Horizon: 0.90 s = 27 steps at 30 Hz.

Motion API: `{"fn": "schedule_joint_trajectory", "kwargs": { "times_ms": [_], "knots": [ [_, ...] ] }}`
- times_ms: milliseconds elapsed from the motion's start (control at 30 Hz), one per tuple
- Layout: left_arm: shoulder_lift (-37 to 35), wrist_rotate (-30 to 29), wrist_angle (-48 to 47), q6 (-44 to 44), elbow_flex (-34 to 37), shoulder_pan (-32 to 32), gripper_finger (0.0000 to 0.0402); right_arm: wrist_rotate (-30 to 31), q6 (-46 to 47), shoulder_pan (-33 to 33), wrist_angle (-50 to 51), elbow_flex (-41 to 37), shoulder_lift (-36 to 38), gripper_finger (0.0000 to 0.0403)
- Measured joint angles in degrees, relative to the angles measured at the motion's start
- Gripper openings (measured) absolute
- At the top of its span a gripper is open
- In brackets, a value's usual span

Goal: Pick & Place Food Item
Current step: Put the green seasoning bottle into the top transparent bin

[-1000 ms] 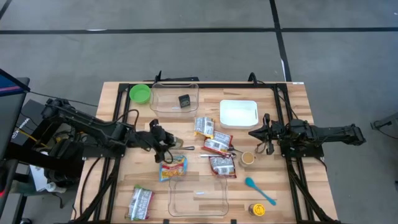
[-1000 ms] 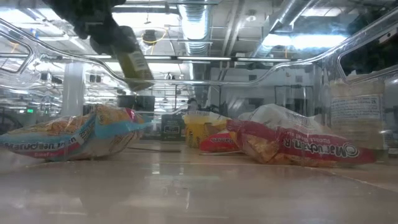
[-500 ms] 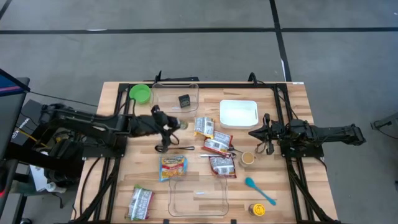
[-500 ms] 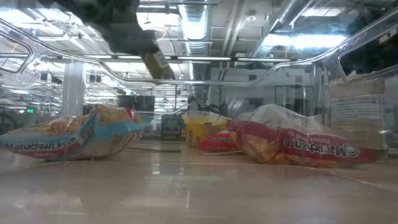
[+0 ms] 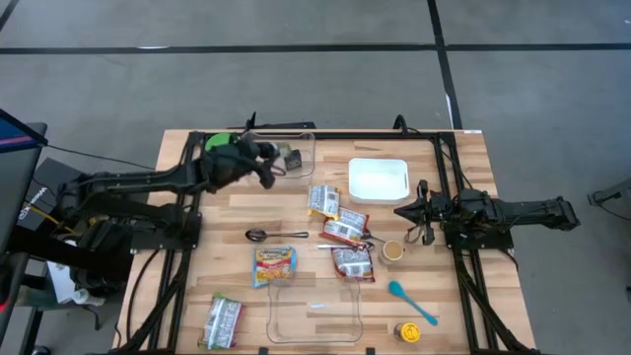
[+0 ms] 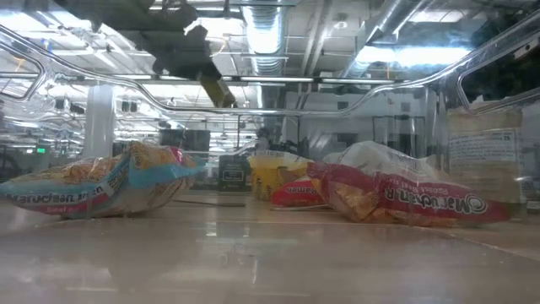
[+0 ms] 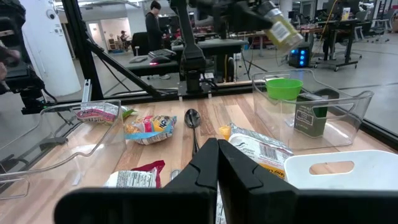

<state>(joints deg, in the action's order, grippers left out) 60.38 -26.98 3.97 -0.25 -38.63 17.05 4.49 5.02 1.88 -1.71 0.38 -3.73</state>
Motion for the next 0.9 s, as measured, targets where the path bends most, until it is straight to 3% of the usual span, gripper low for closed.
{"fn": "schedule_joint_trajectory", "kwargs": {
  "times_ms": [267,600,900],
  "knots": [
    [0.0,8.2,-0.1,-1.8,0.0,6.1,0.0202,0.0,0.0,0.0,0.0,0.0,0.0,0.0],
    [1.6,16.8,-5.3,-6.6,0.0,6.1,0.0203,0.0,0.0,0.0,0.0,0.0,0.0,0.0],
    [10.9,17.3,-2.5,-6.5,0.0,6.2,0.0213,0.0,0.0,0.0,0.0,0.0,0.0,0.0]
  ]
}}
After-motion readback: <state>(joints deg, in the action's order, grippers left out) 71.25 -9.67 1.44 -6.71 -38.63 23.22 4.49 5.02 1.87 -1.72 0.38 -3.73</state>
